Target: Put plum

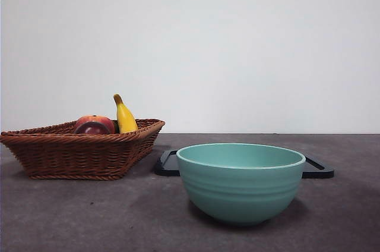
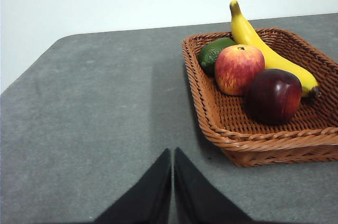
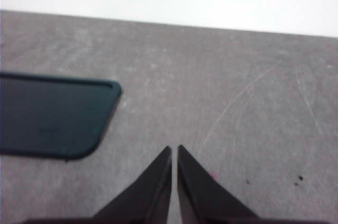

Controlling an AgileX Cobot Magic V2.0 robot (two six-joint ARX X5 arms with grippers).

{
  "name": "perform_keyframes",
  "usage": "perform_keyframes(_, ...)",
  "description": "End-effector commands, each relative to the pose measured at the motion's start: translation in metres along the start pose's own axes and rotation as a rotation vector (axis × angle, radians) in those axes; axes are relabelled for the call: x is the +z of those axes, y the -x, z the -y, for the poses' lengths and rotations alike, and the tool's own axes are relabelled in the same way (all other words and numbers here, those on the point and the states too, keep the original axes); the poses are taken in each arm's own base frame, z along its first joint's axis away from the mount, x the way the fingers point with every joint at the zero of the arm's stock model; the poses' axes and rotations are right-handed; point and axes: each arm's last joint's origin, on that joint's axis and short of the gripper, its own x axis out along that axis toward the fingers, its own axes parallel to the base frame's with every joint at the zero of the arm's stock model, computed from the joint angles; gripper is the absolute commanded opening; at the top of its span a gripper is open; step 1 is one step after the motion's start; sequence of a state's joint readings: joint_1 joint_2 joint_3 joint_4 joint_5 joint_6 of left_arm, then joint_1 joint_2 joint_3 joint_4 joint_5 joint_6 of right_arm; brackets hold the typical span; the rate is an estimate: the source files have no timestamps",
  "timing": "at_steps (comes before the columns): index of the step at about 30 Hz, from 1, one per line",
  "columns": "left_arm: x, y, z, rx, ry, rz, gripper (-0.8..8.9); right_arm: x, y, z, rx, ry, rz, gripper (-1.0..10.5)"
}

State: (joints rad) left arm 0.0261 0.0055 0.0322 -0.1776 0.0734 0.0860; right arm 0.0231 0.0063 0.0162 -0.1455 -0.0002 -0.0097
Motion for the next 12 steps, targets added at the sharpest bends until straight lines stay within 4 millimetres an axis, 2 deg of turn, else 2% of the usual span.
perform_keyframes(1,-0.0074,-0.0019,0.0003,0.003,0.109,-0.028,0.07,0.0009,-0.0002,-0.0003,0.014,-0.086,0.020,0.1)
perform_keyframes(6,-0.0073,-0.0019,0.0003,0.006,0.325,-0.027,0.07,0.0013,-0.0002,-0.0007,0.029,-0.184,0.022,0.1)
perform_keyframes(12,0.0013,0.0008,-0.0003,0.004,0.438,-0.002,0.07,0.0033,0.0002,-0.0017,0.066,-0.247,0.031,0.1)
